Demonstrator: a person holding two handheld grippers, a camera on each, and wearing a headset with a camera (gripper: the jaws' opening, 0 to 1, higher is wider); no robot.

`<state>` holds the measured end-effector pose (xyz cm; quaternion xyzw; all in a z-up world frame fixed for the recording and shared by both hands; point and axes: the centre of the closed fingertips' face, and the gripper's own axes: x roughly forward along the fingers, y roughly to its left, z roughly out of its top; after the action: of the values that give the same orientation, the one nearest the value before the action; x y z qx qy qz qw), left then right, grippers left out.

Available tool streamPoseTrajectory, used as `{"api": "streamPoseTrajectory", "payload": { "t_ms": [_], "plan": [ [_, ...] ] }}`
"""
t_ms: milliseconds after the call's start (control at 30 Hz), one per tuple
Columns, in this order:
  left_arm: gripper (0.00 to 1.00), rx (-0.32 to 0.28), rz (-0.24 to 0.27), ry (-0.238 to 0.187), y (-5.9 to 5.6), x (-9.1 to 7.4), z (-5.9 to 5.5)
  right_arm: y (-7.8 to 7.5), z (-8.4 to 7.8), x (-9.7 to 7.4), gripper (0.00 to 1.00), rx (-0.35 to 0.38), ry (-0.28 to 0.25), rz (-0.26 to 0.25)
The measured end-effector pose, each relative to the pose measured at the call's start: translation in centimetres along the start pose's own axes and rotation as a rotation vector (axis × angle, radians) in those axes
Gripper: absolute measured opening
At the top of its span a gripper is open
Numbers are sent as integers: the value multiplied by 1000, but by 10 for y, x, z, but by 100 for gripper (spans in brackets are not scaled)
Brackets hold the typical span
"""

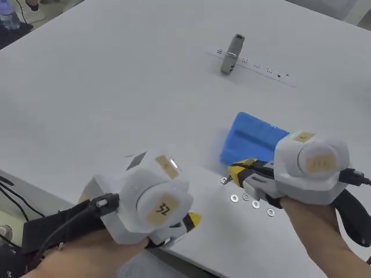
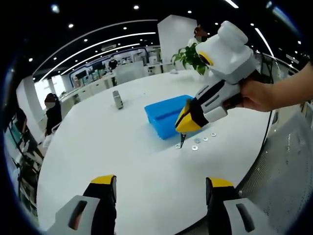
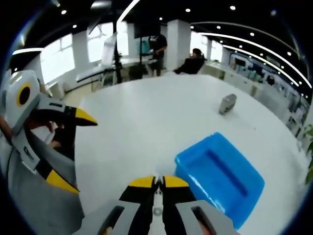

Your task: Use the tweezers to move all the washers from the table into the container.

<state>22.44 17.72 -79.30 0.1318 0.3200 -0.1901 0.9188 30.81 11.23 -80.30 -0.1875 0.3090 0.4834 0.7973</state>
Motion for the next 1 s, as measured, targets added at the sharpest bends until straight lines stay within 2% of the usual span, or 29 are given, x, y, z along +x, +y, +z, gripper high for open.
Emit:
{"api": "streamPoseTrajectory", "payload": {
  "t_ms": [200, 867, 1000],
  "plan": [
    [76, 3, 1, 5, 0, 0, -1, 0, 1, 3, 2, -7, 5, 5],
    [75, 18, 2, 22, 0, 1, -4, -2, 0, 6, 2, 41, 14, 22],
    [75, 18, 1, 20, 0, 1, -3, -1, -1, 6, 2, 36, 5, 6]
  ]
}}
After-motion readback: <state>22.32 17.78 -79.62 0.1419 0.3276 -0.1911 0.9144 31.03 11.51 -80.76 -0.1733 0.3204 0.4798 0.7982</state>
